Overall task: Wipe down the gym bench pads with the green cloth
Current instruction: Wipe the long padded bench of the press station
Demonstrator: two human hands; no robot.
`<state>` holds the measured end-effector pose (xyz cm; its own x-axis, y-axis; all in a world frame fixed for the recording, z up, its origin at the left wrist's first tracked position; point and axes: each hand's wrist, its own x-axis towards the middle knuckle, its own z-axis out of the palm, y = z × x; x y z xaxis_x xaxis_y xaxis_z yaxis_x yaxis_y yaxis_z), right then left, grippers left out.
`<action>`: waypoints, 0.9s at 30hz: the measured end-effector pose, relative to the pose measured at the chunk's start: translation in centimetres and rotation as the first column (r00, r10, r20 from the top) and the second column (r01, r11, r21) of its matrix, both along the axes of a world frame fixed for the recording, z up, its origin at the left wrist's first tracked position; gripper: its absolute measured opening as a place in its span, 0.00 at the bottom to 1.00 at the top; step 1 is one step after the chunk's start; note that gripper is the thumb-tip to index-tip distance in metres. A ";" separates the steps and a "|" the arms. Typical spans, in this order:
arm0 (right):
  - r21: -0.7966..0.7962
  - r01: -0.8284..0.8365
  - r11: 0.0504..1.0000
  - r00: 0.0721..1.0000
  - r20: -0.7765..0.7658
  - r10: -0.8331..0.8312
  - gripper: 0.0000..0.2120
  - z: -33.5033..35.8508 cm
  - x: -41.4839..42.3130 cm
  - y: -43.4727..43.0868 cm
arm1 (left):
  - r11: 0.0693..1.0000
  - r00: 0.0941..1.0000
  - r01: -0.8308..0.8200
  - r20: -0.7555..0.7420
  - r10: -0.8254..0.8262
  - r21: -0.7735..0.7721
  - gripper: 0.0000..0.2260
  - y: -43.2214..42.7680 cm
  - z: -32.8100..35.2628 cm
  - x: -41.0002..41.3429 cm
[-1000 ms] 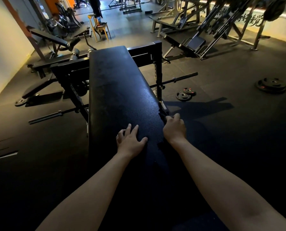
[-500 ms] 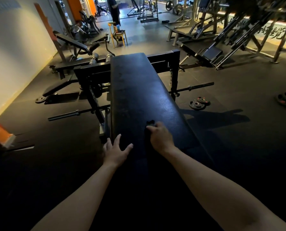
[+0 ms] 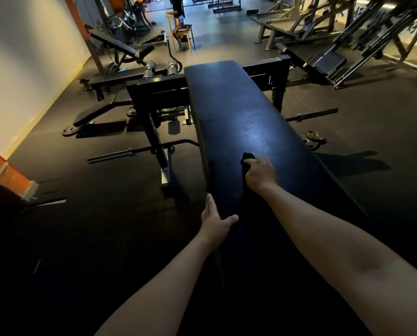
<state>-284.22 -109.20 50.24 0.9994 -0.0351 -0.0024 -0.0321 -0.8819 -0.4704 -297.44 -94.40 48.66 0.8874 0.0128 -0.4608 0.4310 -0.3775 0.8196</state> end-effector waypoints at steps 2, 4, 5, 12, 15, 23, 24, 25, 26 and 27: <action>0.006 -0.090 0.996 0.996 -0.011 0.090 0.21 -0.1 0.2 3.2 | 0.998 1.000 0.008 -0.026 -0.010 -0.070 0.47 1.0 -0.3 0.2; -0.014 -0.179 0.984 0.984 -0.003 0.179 0.20 -0.3 -0.1 5.3 | 0.994 0.999 0.011 -0.041 -0.016 -0.112 0.49 1.5 -0.6 0.5; -0.025 -0.215 0.976 0.977 0.001 0.215 0.19 -0.4 -0.5 5.8 | 0.994 0.999 0.023 -0.028 -0.026 -0.104 0.49 1.7 -0.7 0.4; -0.136 -0.471 0.872 0.880 0.000 0.475 0.17 0.2 -6.6 7.5 | 0.858 0.990 -0.074 0.068 0.126 -0.509 0.19 5.4 -2.1 -0.8; -0.248 -0.532 0.810 0.845 -0.090 0.528 0.18 0.8 -9.1 8.0 | 0.852 0.984 -0.148 0.011 0.177 -0.502 0.17 7.5 -2.3 -2.7; -0.133 -0.487 0.863 0.871 -0.144 0.470 0.28 2.3 -13.8 10.8 | 0.732 0.960 -0.203 0.016 0.280 -0.650 0.14 6.8 -2.5 -3.9; -0.023 -0.469 0.883 0.880 -0.103 0.465 0.29 2.6 -14.1 10.8 | 0.729 0.957 -0.175 0.060 0.285 -0.661 0.15 6.8 -2.2 -3.4; 0.081 -0.435 0.897 0.898 -0.042 0.439 0.30 2.9 -14.4 10.6 | 0.753 0.951 -0.139 0.124 0.282 -0.644 0.17 7.0 -2.0 -2.7; 0.143 -0.387 0.911 0.922 0.029 0.387 0.29 2.8 -14.7 10.2 | 0.799 0.941 -0.117 0.193 0.280 -0.590 0.18 7.3 -2.0 -1.8; 0.154 -0.326 0.933 0.944 0.100 0.313 0.28 2.3 -15.1 9.6 | 0.860 0.920 -0.116 0.272 0.281 -0.497 0.19 7.6 -2.2 -0.8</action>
<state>-299.34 -99.58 52.53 0.9553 0.2808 0.0926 0.2785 -0.7491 -0.6011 -298.22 -86.81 46.51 0.9874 0.0641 -0.1449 0.1344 0.1462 0.9801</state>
